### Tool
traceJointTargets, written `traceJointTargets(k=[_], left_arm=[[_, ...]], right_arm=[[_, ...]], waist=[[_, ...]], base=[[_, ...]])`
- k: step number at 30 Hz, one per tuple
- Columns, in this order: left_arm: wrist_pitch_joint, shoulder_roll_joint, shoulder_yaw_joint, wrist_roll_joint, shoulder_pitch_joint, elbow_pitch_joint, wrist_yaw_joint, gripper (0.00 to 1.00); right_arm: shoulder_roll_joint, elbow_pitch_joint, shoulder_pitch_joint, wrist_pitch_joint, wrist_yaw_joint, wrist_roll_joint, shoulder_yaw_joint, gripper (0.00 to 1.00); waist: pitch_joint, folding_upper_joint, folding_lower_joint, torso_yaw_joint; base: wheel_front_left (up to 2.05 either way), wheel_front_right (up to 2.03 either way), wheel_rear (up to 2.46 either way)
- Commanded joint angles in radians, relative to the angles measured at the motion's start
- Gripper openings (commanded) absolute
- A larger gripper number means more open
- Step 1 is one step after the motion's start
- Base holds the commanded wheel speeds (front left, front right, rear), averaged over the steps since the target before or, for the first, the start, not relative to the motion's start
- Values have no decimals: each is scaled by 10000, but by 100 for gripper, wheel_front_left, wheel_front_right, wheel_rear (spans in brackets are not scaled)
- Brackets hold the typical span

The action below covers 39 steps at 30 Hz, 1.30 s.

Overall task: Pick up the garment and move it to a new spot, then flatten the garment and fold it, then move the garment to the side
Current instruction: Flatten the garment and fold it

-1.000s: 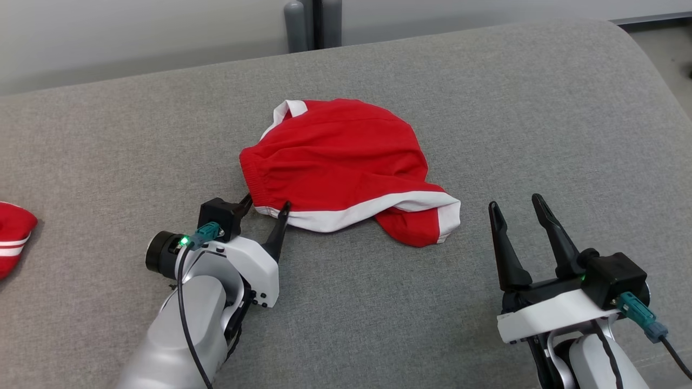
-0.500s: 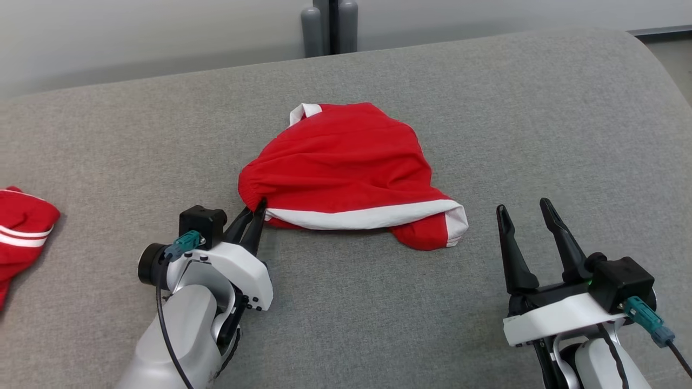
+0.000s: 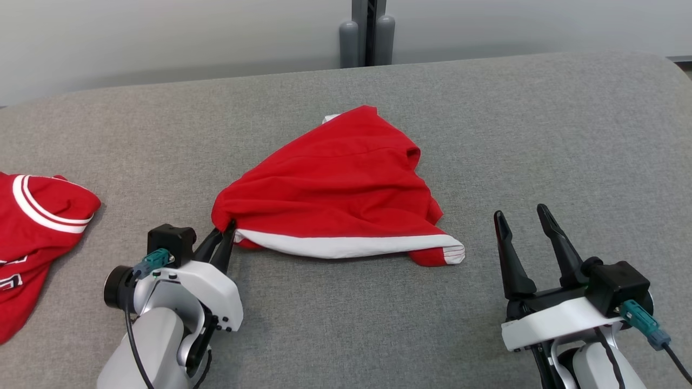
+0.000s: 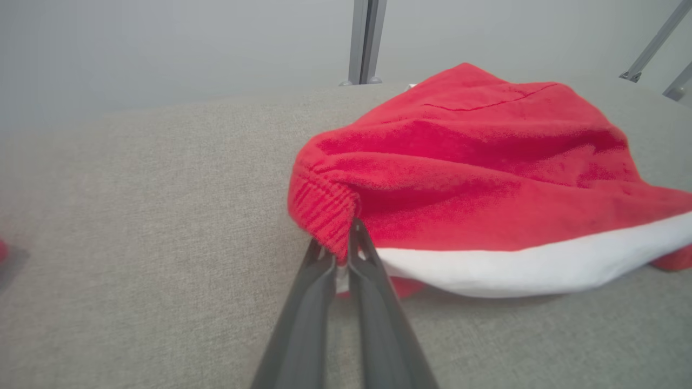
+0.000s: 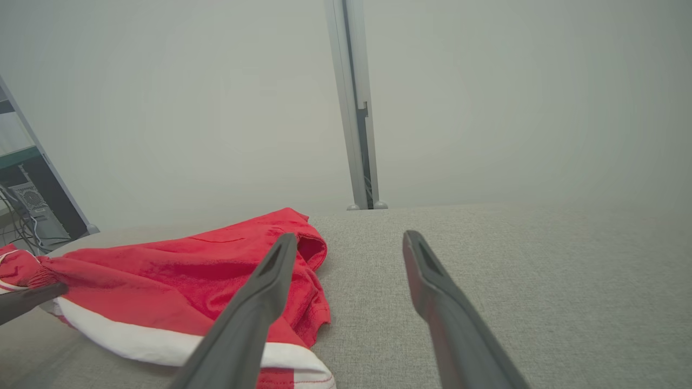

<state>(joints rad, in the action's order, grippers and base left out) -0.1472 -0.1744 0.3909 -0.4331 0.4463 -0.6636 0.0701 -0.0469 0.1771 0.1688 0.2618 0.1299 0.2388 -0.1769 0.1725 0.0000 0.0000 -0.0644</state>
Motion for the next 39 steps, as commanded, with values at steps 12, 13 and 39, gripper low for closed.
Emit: traceJointTargets(k=[12,13,39], left_arm=[[2775,-857,15,-421,-1169,2329,-636,0],[2917,-919,-26,-468,-1234,2481,-685,0],[-1000,-213,-949,-676,-3113,3397,-1476,100]], right_arm=[[-70,72,-81,66,15,-47,-44,100],[-69,87,-72,66,15,-27,-54,100],[-72,637,-717,67,15,109,-883,100]], waist=[[-103,0,0,-256],[-107,0,0,-271],[-1104,0,0,326]], base=[[0,0,0],[0,0,0],[0,0,0]])
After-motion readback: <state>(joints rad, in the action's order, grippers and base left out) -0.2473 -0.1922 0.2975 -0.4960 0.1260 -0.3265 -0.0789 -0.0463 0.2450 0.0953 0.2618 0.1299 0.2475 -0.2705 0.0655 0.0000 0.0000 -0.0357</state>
